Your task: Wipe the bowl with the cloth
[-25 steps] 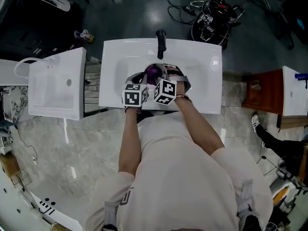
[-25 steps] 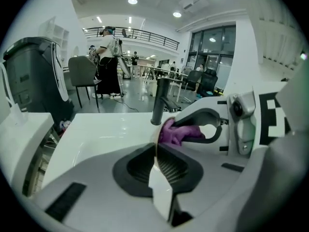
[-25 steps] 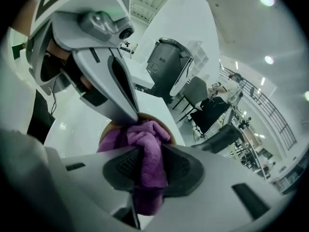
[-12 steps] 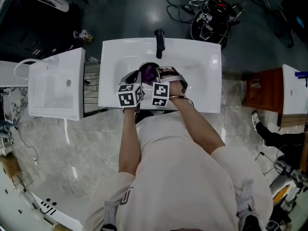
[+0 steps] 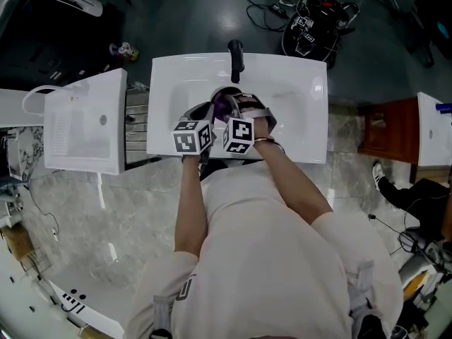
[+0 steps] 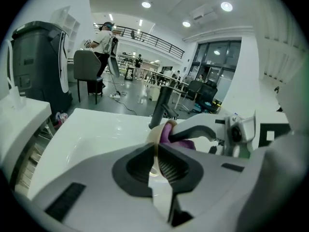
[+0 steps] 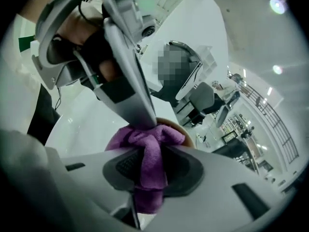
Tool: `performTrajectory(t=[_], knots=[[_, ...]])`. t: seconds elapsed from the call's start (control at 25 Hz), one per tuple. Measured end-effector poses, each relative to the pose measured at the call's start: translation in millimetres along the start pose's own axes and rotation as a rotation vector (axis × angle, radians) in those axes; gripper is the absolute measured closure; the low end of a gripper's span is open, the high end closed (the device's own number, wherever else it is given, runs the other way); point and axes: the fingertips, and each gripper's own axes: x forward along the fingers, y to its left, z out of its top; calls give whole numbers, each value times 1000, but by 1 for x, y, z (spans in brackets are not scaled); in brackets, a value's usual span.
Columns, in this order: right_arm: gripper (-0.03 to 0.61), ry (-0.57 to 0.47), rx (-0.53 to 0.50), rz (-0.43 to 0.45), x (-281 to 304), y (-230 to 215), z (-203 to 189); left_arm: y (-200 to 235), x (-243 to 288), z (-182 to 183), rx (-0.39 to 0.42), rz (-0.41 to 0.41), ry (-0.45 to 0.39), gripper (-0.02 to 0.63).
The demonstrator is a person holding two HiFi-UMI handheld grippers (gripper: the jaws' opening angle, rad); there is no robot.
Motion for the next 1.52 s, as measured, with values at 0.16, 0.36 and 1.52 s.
performTrajectory(t=[0.16,0.36,1.52], knots=[[485,6,69,-66,-3,-16,-9,-4,4,-2,80,27,33,589],[486,-17,139,-98,-14,-31,-15,14,3,-14,83,97,65,595],[489,-226,136,85,-31,-10,21,-1,-19,-21,1153,341,61,603]])
